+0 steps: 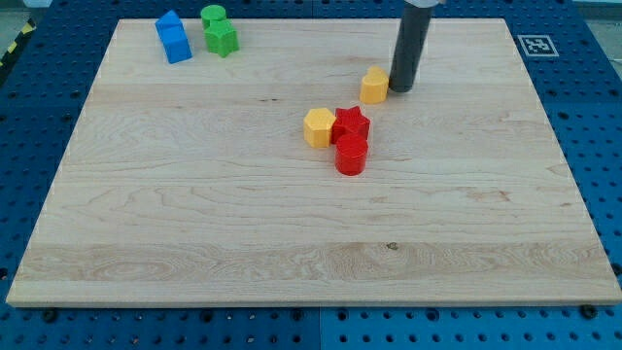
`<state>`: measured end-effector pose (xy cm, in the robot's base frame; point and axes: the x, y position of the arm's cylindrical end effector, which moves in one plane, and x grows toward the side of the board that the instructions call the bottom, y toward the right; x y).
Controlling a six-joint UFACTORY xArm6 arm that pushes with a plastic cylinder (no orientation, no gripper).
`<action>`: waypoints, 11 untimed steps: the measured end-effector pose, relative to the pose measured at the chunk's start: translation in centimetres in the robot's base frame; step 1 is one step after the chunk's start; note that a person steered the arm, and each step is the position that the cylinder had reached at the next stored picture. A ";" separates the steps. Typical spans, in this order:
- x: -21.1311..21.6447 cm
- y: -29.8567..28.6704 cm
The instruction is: Push the yellow heart closer to the yellow hexagon
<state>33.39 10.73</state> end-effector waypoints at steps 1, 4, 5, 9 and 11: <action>0.0 -2.0; -0.5 -7.8; -0.7 -9.2; -0.4 -13.6; -0.6 -13.6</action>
